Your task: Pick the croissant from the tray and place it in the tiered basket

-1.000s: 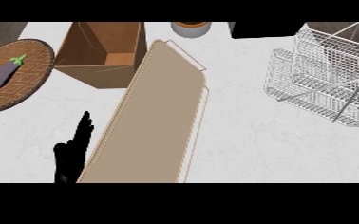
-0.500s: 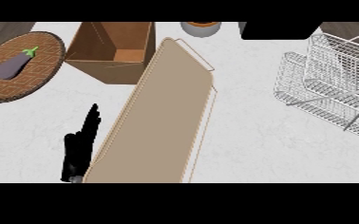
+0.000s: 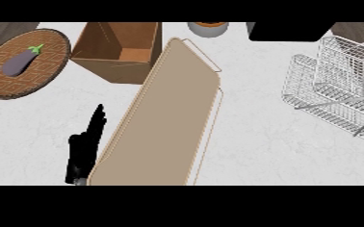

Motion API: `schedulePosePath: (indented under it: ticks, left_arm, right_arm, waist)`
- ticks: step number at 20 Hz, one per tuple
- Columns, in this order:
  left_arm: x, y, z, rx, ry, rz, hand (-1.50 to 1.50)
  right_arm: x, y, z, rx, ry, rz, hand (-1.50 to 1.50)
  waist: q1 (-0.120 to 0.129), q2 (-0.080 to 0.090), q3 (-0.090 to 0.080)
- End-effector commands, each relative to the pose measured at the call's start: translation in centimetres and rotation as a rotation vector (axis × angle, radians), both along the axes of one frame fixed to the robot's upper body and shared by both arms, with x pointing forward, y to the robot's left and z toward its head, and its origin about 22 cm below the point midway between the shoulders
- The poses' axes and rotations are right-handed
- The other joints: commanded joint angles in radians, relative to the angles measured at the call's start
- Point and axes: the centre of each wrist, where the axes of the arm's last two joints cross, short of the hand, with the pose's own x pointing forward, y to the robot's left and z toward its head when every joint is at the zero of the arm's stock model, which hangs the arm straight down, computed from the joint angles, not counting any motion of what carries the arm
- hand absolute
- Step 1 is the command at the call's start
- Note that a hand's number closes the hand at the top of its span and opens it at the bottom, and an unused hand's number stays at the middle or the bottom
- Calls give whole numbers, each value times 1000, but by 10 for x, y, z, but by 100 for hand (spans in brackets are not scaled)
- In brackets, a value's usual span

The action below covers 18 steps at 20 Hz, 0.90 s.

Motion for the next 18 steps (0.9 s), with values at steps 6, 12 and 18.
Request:
schedulePosePath:
  ticks: [6,12,18]
  left_arm:
    - [4,-7,-15,14,4,-1,0]
    - [6,26,6,8,1,24,0]
    - [2,-1,-14,12,7,-1,0]
  right_arm:
    - [62,18,-40,-47,66,84,150]
    - [90,35,-66,-77,102,37,150]
    - [122,33,-101,47,106,43,150]
  waist:
    - [-3,1,0]
    - [-5,-1,0]
    - [-3,1,0]
